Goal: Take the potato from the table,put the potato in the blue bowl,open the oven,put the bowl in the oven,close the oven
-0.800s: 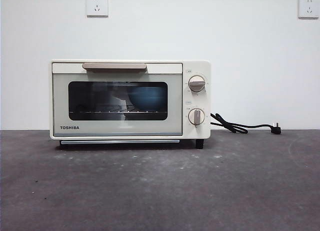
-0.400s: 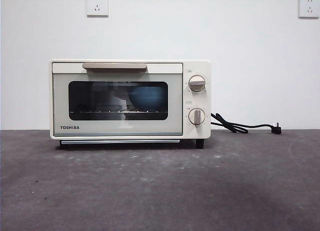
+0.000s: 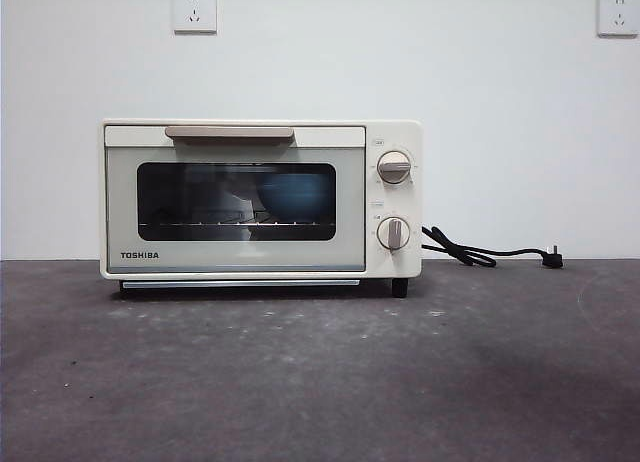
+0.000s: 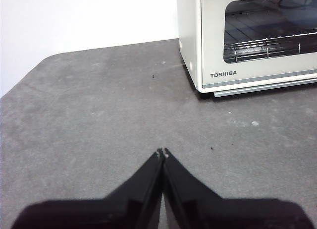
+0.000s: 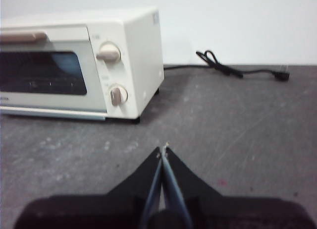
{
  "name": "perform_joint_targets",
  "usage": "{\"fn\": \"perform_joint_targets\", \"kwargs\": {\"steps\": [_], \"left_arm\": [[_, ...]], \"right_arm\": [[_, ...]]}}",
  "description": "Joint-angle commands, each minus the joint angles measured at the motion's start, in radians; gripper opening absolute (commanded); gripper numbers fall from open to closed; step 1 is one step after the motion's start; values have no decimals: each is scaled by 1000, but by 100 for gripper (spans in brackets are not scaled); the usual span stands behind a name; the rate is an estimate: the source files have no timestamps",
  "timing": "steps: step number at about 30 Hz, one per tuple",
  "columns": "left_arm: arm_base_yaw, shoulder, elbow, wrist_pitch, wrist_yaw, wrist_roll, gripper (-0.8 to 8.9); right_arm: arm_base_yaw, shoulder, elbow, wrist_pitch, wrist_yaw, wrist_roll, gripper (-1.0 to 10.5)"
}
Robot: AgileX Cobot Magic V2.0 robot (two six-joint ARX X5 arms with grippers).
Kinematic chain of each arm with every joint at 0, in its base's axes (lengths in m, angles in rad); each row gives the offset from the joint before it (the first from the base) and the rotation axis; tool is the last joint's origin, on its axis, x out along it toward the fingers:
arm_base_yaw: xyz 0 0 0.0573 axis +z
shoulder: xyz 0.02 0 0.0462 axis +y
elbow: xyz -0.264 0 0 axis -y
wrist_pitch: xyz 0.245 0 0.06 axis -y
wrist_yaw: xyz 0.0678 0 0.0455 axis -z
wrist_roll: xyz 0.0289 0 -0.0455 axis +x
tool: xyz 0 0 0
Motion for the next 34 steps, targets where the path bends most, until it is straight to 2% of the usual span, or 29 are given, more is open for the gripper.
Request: {"fn": "perform_joint_targets", "kwargs": {"steps": [1, 14, 17, 34], "left_arm": [[3, 0, -12, 2, -2, -5, -4], [3, 0, -12, 2, -2, -5, -4], [3, 0, -12, 2, -2, -5, -4], [3, 0, -12, 2, -2, -5, -4]], "right_arm": [[-1, -19, -34, 2, 6, 19, 3], [0, -87, -70, -93, 28, 50, 3], [1, -87, -70, -89, 29, 95, 3], [1, -79, -69, -88, 29, 94, 3]]}}
